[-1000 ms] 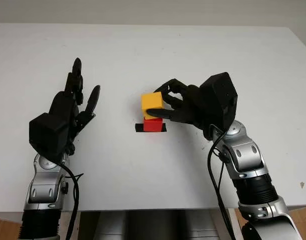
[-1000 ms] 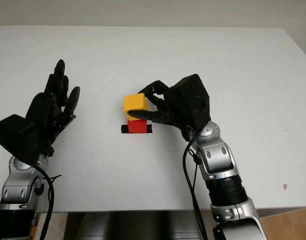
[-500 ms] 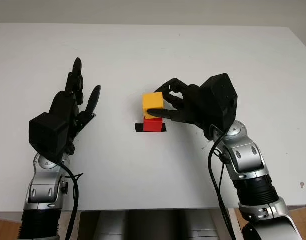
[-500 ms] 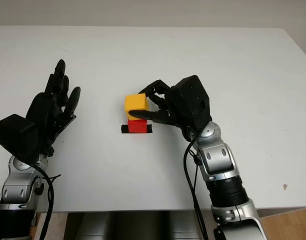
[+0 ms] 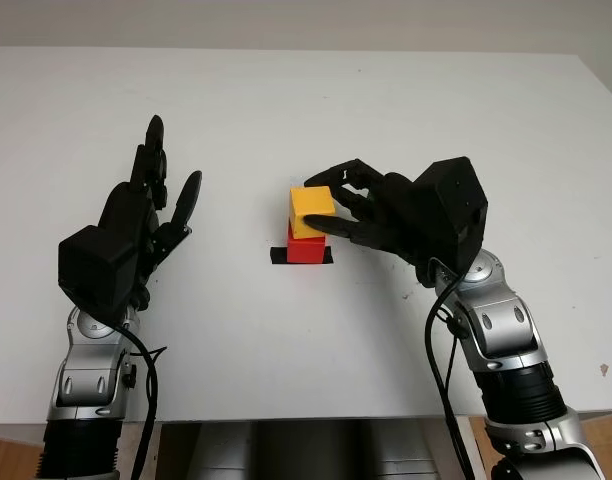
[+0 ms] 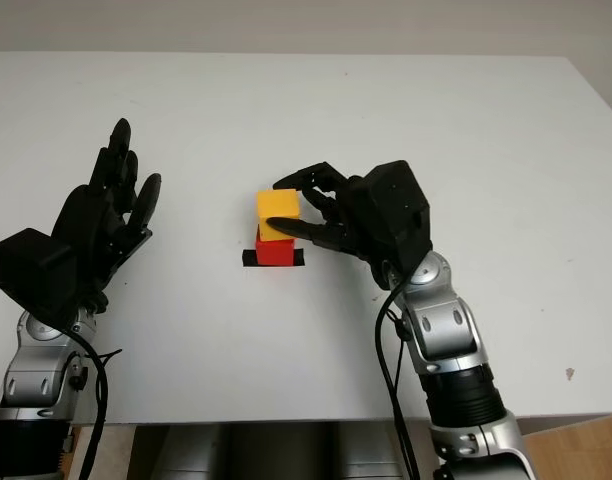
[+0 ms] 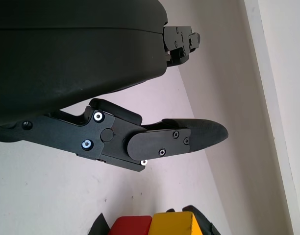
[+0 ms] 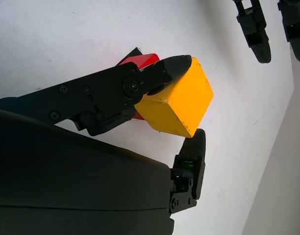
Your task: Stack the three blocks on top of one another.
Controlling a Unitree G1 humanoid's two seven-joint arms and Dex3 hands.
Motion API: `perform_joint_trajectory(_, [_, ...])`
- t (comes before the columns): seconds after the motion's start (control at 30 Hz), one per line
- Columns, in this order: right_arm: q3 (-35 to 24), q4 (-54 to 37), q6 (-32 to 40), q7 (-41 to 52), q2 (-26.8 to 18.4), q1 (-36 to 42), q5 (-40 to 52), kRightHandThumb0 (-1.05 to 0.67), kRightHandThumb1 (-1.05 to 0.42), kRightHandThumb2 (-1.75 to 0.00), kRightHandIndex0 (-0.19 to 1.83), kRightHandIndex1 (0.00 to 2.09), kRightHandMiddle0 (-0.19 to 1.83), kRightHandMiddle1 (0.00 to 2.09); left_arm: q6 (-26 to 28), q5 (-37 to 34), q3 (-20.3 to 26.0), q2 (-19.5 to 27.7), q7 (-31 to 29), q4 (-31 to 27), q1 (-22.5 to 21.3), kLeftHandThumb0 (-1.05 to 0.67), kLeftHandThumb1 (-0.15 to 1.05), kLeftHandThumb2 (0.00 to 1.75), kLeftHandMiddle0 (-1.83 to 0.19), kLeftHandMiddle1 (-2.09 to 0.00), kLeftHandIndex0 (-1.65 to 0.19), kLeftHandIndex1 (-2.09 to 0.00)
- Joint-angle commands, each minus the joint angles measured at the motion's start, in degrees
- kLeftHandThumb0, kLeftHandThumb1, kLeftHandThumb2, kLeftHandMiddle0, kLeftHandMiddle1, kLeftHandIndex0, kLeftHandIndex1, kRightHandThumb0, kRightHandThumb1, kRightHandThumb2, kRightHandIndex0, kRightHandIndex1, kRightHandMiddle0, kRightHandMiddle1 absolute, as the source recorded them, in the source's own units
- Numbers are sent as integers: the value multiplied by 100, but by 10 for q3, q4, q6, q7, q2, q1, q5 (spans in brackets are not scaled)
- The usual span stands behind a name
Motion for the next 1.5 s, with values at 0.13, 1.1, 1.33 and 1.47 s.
perform_joint_trajectory(0.13, [-4,-13,4,3,-6,1,3,-54,-96,-5,5,3,4,82,-1,8,-1,8,1,-8,9,-68,105,50,15,-5,12,-5])
perform_joint_trajectory(1.1, [-117,-95,-128,123,-108,-68,116,-67,-93,-5,-4,6,-5,51,-3,6,-4,4,9,-9,11,-68,105,50,14,-6,12,-6])
perform_joint_trajectory(1.33, [-121,65,-292,153,-234,-176,32,-65,-83,-4,17,15,7,68,-1,7,-6,3,12,-6,8,-68,105,50,14,-5,12,-5])
perform_joint_trajectory(1.47, [-76,217,-449,154,-306,-238,-71,-73,-78,-5,37,20,28,64,2,7,-6,1,15,-8,8,-69,105,50,14,-6,12,-6])
